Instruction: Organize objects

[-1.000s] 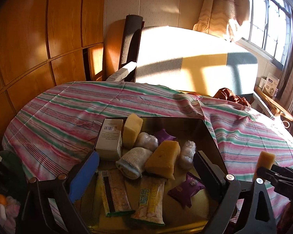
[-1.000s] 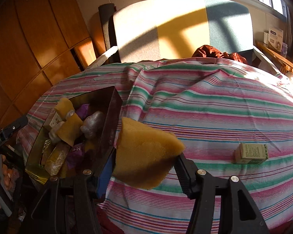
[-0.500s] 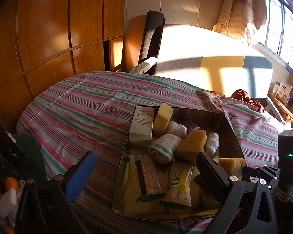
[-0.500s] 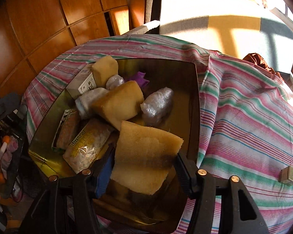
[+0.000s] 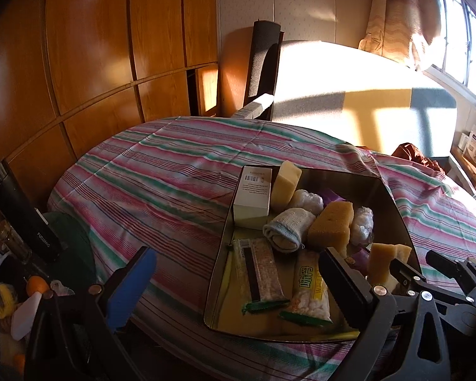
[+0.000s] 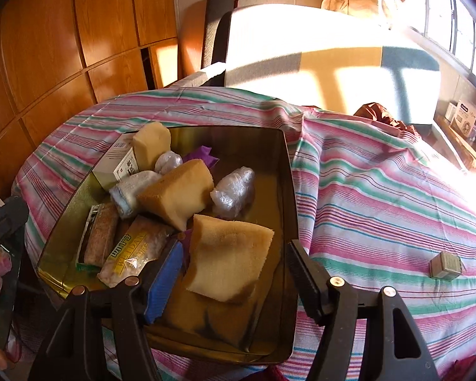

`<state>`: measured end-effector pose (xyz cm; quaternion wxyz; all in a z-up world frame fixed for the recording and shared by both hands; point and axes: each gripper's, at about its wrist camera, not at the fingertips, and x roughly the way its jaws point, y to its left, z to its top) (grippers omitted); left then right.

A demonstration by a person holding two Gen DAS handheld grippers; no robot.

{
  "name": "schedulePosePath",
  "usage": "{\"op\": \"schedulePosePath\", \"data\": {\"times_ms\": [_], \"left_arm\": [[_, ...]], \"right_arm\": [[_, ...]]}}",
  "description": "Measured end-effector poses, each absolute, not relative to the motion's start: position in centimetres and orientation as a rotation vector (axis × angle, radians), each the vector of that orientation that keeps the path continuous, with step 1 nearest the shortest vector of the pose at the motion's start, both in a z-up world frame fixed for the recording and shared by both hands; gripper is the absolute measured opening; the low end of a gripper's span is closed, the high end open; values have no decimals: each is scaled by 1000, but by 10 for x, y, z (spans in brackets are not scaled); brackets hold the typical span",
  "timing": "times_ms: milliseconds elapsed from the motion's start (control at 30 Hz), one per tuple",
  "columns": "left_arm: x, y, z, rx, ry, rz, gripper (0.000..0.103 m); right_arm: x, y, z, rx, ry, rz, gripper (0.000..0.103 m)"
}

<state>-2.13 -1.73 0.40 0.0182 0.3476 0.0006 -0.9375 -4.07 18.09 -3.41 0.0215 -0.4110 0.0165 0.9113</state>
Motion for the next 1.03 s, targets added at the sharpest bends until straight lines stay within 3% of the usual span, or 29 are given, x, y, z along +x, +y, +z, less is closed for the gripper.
{"op": "schedulePosePath", "data": {"times_ms": [433, 1033], "left_arm": [[-8, -21, 6, 1107, 77, -2918, 102], [-6, -12, -2, 1111, 4, -2949, 103]], "right_arm": [[-11, 163, -23, -1159, -7, 2851, 73], [-12, 159, -26, -1179, -6, 2852, 73]]}}
